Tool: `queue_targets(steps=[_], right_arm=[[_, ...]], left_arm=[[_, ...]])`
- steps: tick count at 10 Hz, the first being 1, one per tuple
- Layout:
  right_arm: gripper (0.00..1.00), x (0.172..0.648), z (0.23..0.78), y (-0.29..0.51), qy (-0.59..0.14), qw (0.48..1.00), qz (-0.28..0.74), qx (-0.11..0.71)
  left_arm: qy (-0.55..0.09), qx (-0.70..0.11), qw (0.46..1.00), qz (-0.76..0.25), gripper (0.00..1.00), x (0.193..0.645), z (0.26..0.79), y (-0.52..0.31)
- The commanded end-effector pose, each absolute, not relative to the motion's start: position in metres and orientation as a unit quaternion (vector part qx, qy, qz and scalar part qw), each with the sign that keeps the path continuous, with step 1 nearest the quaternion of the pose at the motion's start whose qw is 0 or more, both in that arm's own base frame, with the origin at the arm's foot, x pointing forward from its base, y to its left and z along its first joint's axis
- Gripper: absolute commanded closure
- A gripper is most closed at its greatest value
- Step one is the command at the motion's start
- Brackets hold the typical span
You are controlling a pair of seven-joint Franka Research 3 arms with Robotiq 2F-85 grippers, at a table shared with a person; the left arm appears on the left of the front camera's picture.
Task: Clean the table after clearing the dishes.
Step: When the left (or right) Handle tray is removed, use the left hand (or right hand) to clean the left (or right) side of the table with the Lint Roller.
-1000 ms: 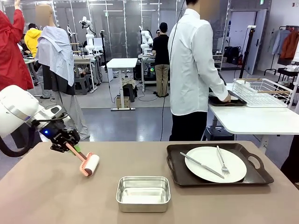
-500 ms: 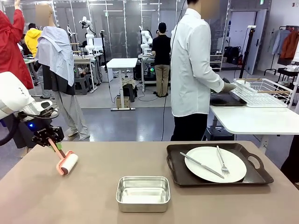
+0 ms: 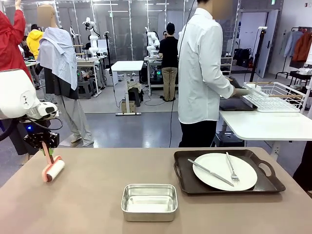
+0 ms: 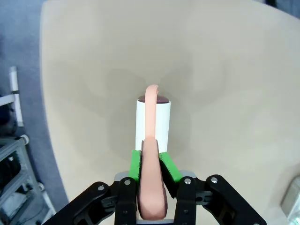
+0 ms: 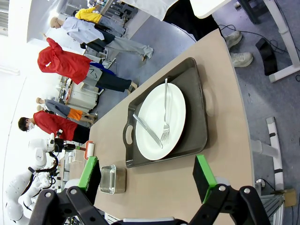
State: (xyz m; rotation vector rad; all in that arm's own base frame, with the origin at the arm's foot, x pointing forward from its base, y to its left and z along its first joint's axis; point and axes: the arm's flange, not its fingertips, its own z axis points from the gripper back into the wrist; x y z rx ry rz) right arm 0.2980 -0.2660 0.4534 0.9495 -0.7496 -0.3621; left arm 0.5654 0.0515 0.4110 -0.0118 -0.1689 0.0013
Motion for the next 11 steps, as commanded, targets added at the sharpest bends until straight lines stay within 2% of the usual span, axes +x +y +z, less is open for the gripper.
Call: queue_targets(steps=[1, 7, 9, 10, 11], right_arm=[[0.00, 0.297, 0.453, -0.265, -0.361, 0.803, -0.161, 0.446], [0.00, 0.297, 0.453, -0.265, -0.361, 0.803, -0.161, 0.446], [0.00, 0.297, 0.453, -0.265, -0.361, 0.803, -0.161, 0.446], [0.00, 0.297, 0.453, -0.265, -0.361, 0.803, -0.161, 0.446], [0.00, 0.297, 0.453, -0.265, -0.361, 0.803, -0.161, 0.446]], left_arm=[[-0.112, 0.080, 0.990, 0.038, 0.78, 0.564, 0.373, 0.062], [-0.208, 0.026, 0.978, 0.002, 0.78, 0.534, 0.469, 0.049], [-0.207, -0.008, 0.978, -0.001, 0.78, 0.519, 0.489, 0.051], [-0.197, 0.040, 0.979, 0.012, 0.78, 0.545, 0.476, 0.045], [-0.197, 0.040, 0.979, 0.012, 0.78, 0.545, 0.476, 0.045]])
